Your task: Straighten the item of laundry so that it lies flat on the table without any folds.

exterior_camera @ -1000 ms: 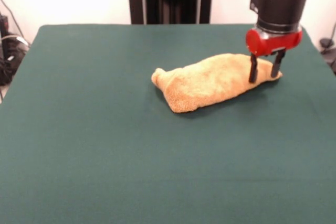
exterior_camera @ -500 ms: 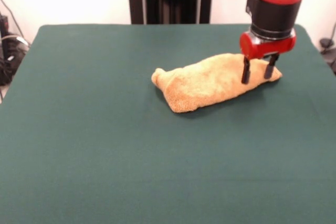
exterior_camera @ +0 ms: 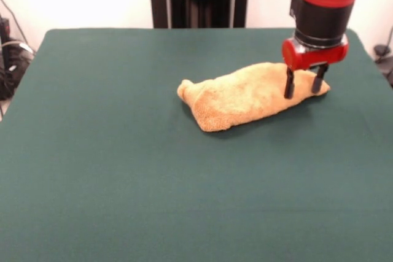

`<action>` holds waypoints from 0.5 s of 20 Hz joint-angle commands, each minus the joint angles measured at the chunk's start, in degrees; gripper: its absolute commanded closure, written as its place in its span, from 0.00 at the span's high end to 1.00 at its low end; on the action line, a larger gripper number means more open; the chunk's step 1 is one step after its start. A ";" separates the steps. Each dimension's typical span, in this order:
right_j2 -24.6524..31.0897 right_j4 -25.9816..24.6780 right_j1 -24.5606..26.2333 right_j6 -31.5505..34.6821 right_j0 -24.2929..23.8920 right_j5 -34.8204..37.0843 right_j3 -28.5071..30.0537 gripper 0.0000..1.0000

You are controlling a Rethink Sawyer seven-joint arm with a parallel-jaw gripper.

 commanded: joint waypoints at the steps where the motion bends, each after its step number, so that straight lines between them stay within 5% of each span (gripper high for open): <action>1: 4.99 4.55 -0.01 12.62 1.87 -0.64 0.98 1.00; 10: 12.34 7.83 0.80 9.82 -2.61 0.92 4.69 1.00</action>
